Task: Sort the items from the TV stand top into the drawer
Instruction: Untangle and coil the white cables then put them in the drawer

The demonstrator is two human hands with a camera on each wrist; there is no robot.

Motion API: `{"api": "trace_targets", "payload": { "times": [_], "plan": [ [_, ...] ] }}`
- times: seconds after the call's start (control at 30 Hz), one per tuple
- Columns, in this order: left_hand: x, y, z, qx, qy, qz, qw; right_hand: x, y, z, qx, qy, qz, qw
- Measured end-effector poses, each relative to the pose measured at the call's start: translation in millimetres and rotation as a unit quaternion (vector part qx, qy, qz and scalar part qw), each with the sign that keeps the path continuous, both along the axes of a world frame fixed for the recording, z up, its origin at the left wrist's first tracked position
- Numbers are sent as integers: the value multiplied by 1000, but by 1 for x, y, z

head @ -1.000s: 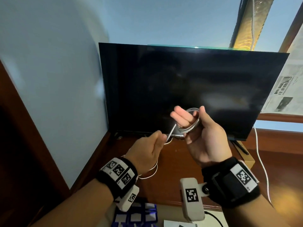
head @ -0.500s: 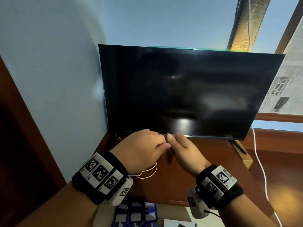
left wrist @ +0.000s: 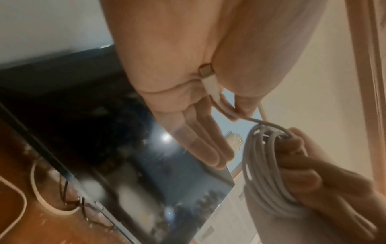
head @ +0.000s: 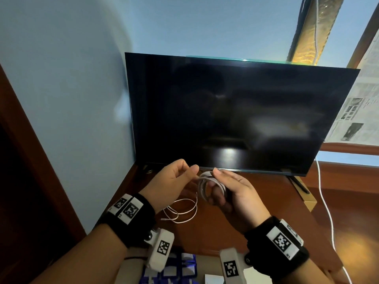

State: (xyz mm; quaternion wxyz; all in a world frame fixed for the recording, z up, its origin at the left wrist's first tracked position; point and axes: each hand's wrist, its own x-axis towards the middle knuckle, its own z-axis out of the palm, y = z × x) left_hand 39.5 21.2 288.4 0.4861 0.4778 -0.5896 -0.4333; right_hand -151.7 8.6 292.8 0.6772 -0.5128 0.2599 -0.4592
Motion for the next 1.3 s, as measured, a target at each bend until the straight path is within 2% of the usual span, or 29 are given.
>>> {"api": "trace_targets", "payload": {
  "times": [0.2,0.33,0.4,0.43,0.57,0.73,0.8,0.83,0.93,0.97,1.07,1.17,1.3],
  "plan": [
    [-22,9,-10,-100,-3,91,991,9,-1,0,55,-81,-7,995],
    [-20,6,-23,-232,-146,168,947,17,3,2,106,-108,-29,988],
    [-16,4,-25,-252,-199,190,928,16,3,3,119,-114,-24,986],
    [-14,5,-27,-248,-203,189,928,15,3,3,122,-113,-23,986],
    [-18,12,-24,-181,-101,155,966,13,4,-2,123,-92,-34,988],
    [-31,12,-18,-69,45,133,988,10,6,-14,98,-71,2,993],
    [-36,10,-17,-4,152,111,982,9,7,-17,65,-52,5,997],
    [-37,8,-16,30,212,102,972,8,7,-18,32,-17,-3,999],
    [-34,6,-11,124,320,56,938,3,4,-22,-82,157,-50,983],
    [-32,6,-11,153,331,38,930,1,3,-24,-88,177,-47,979],
    [-23,8,-18,206,356,-10,912,0,1,-23,-31,129,-16,991],
    [-13,9,-26,184,333,-12,925,4,3,-22,-17,106,-1,994],
    [-2,9,-28,154,262,11,953,10,5,-26,-43,139,-4,989]
  ]
}}
